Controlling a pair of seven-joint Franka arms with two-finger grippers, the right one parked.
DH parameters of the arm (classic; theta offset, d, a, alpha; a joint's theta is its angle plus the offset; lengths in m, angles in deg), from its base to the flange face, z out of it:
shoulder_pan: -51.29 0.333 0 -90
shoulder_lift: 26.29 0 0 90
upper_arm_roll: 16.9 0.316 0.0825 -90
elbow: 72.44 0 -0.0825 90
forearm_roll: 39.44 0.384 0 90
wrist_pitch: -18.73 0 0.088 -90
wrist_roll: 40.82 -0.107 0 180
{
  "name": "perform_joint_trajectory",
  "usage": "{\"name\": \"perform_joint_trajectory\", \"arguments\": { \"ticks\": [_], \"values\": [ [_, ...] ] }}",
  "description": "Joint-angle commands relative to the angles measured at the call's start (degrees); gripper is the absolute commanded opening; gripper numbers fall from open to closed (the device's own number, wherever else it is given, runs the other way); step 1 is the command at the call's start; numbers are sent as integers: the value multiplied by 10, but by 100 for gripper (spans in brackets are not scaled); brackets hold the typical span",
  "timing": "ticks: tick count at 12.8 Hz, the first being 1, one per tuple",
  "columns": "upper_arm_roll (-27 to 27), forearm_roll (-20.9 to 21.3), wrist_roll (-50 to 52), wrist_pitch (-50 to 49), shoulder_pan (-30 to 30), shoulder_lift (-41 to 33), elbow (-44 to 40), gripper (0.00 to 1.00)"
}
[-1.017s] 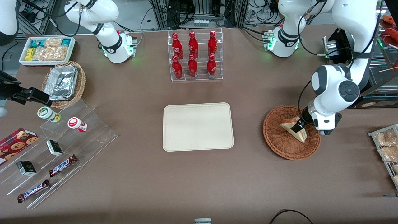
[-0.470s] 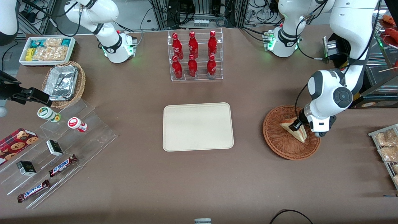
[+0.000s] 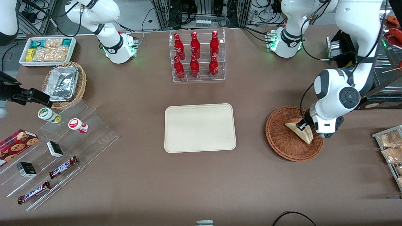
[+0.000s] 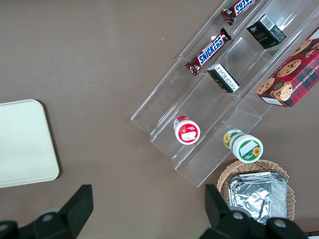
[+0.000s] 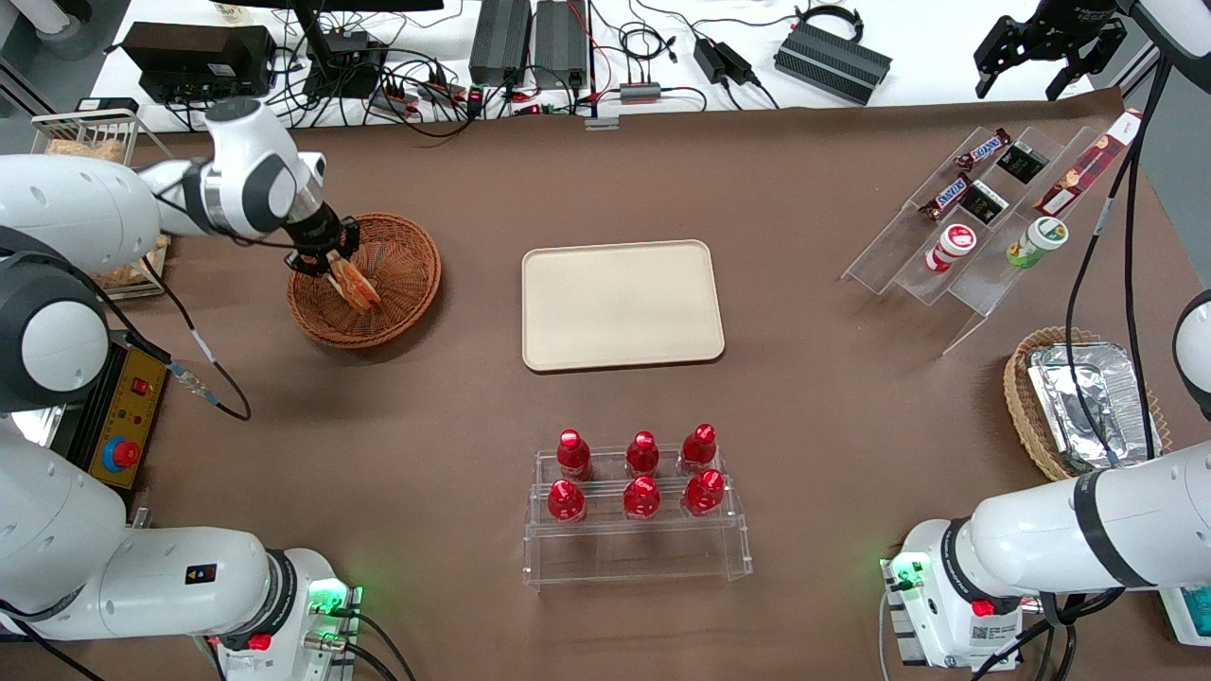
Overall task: Place sandwich from basket to tray
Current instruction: 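Lift the sandwich out of the basket with the left gripper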
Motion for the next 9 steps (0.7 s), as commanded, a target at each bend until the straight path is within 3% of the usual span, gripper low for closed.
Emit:
{"name": "perform_joint_trajectory", "arguments": {
  "ticks": [1, 3, 9],
  "values": [
    [-7, 10, -43, -103, -26, -3, -74, 0],
    [-7, 9, -83, -151, -58, 0, -111, 0],
    [-9, -18, -133, -143, -208, 71, -169, 0]
  ]
}}
